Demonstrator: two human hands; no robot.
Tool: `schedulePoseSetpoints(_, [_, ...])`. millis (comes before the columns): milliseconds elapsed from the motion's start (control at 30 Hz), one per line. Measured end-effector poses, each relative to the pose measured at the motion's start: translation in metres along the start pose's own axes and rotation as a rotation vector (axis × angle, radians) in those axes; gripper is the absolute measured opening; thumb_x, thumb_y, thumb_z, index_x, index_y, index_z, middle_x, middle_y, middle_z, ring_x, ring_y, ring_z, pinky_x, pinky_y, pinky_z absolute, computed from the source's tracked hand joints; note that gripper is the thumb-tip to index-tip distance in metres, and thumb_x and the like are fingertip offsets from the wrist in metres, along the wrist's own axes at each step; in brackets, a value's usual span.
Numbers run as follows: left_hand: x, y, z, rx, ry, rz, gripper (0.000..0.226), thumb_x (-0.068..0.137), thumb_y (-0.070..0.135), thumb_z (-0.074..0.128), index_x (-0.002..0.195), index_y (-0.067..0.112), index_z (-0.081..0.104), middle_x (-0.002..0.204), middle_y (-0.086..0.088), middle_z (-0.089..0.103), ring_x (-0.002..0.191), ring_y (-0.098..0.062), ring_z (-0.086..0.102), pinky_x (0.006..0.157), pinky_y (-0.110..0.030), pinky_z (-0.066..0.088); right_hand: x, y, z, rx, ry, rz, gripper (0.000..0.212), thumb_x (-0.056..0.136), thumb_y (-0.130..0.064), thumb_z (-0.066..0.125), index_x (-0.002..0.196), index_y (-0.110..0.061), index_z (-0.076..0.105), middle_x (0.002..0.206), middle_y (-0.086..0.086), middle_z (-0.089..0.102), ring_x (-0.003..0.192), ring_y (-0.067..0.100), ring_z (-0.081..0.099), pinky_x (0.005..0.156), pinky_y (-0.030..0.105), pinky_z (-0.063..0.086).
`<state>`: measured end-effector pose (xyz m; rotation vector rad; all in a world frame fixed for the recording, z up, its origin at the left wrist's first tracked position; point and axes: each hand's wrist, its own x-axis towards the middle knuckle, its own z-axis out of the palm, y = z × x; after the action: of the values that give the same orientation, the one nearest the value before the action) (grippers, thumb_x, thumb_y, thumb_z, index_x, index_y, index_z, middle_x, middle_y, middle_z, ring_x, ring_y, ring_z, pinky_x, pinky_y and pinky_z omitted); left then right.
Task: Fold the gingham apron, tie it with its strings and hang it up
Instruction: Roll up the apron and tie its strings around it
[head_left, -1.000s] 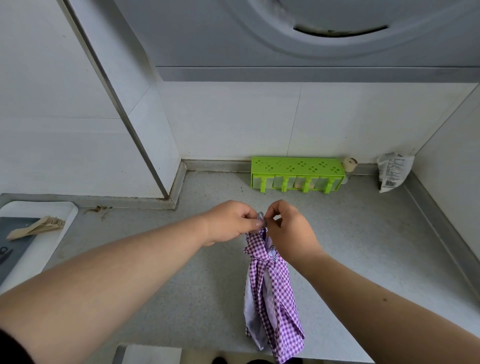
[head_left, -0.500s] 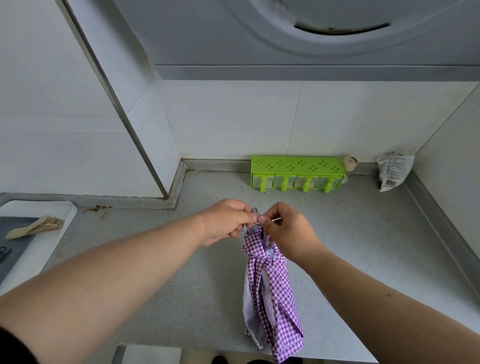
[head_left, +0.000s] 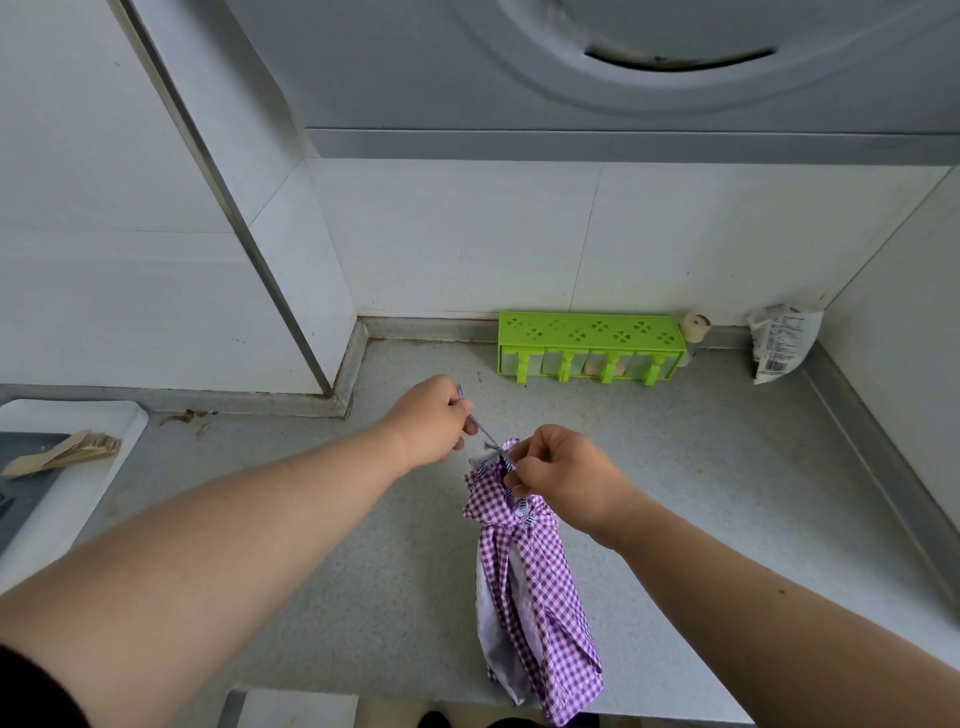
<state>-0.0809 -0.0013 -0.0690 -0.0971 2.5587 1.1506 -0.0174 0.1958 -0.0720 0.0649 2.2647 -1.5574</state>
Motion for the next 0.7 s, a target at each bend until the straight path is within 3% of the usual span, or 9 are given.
schedulePoseSetpoints(67, [0.002,0.000,0.002,0.048,0.037,0.024,0.015,0.111,0.024,0.044,0.109,0.013,0.053,0.095,0.004,0.073,0.084,-0.017,0.072,0.080,-0.044,0.062,0.001,0.001,0.000,0.000,-0.016,0.011,0.011,0.091,-0.007,0.062,0.081,-0.006,0.058,0.092,0.001,0.078,0.087,0.018,0.077,0.087,0.053,0.060])
schedulePoseSetpoints(167, [0.001,-0.001,0.010,-0.003,0.060,0.005,0.016,0.111,0.025,0.044,0.102,0.016,0.054,0.096,0.002,0.073,0.086,-0.018,0.072,0.082,-0.047,0.063,0.002,0.002,0.000,0.058,-0.029,0.043,0.013,0.094,-0.009,0.062,0.081,-0.007,0.059,0.089,0.006,0.079,0.088,0.020,0.077,0.092,0.050,0.060])
schedulePoseSetpoints(333, [-0.007,-0.006,0.014,-0.172,-0.138,-0.169,0.019,0.109,0.034,0.051,0.113,0.017,0.058,0.109,-0.007,0.068,0.088,-0.022,0.070,0.076,-0.039,0.062,0.003,0.001,0.000,0.405,0.009,0.148,0.016,0.100,-0.005,0.057,0.084,-0.004,0.058,0.092,0.021,0.072,0.082,0.029,0.072,0.088,0.044,0.061])
schedulePoseSetpoints(433, [-0.013,-0.007,0.012,-0.133,-0.231,-0.256,0.029,0.105,0.039,0.055,0.098,0.011,0.060,0.092,-0.009,0.065,0.070,-0.021,0.066,0.064,-0.034,0.057,0.004,-0.002,0.000,0.558,0.041,0.181,0.013,0.099,-0.002,0.056,0.088,0.001,0.060,0.088,0.023,0.069,0.076,0.028,0.070,0.079,0.036,0.059])
schedulePoseSetpoints(500, [-0.017,-0.006,0.010,-0.136,-0.352,-0.263,0.032,0.103,0.036,0.055,0.087,0.009,0.064,0.082,-0.009,0.066,0.068,-0.022,0.064,0.065,-0.033,0.053,0.005,-0.006,0.000,0.628,0.065,0.192,0.009,0.099,-0.002,0.056,0.094,0.003,0.061,0.087,0.023,0.068,0.076,0.028,0.070,0.075,0.034,0.059])
schedulePoseSetpoints(600, [-0.023,0.000,0.013,-0.272,-0.453,-0.190,0.020,0.098,0.022,0.058,0.100,0.008,0.071,0.096,-0.009,0.071,0.085,-0.022,0.065,0.072,-0.033,0.054,0.005,-0.014,0.002,0.728,0.087,0.158,0.009,0.100,-0.002,0.053,0.102,0.004,0.058,0.092,0.025,0.065,0.079,0.032,0.071,0.073,0.035,0.061])
schedulePoseSetpoints(700, [-0.028,0.008,0.018,-0.328,-0.387,-0.106,0.033,0.079,0.024,0.065,0.108,0.010,0.074,0.101,-0.007,0.072,0.093,-0.018,0.065,0.084,-0.035,0.053,0.003,-0.022,0.005,0.711,0.109,0.097,0.009,0.100,0.001,0.047,0.103,0.001,0.056,0.093,0.022,0.066,0.085,0.033,0.071,0.080,0.041,0.062])
